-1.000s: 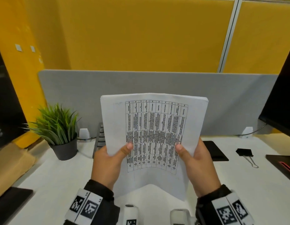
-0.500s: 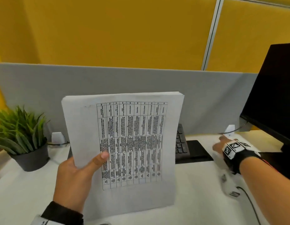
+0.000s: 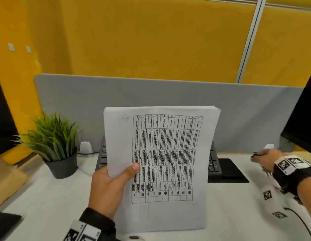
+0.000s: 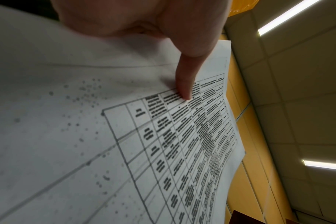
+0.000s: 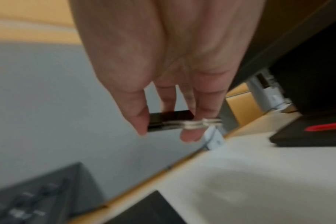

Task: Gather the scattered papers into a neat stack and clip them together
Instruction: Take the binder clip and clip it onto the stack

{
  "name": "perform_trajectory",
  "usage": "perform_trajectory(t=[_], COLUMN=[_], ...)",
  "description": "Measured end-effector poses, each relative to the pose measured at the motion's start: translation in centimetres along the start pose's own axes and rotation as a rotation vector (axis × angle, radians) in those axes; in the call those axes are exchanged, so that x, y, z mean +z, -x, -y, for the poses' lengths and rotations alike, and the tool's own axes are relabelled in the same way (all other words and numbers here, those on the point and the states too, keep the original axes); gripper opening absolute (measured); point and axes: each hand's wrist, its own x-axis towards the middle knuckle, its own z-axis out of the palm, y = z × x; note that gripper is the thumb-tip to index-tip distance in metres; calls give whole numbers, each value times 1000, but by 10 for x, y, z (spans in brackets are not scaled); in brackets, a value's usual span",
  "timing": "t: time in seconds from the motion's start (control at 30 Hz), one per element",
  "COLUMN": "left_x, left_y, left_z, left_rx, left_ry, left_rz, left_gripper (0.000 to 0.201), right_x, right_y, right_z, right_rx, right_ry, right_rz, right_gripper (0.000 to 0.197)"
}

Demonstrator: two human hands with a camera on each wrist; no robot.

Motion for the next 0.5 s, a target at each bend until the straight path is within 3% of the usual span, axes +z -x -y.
perform_trajectory(t=[0.13,0.23,0.3,0.37,0.4,0.5], left_x=[-1,-3,-3,-3,-3,-2], left_y=[2,1,1,1,1,2], left_z=[0,1,0,0,0,-2], left_rx=[-5,-7,-9,-8,-8,-17], left_ry=[0,-12,-25,-29,-30,-27], left_rz=[3,-1,-1,3,5,4], left_gripper=[24,18,18,18,18,17], right_x=[-28,-41,-44,-45,-44,-42], right_y=[44,92,127,159,173,205], right_z=[43,67,75,83,87,98], right_rx=[-277,-422,-494,-568,-604,-757], right_ry=[-381,-540,-467,-244,-142,-65], right_rz=[-75,39,146,141,100,-15], right_gripper=[9,21,53,85,88,67])
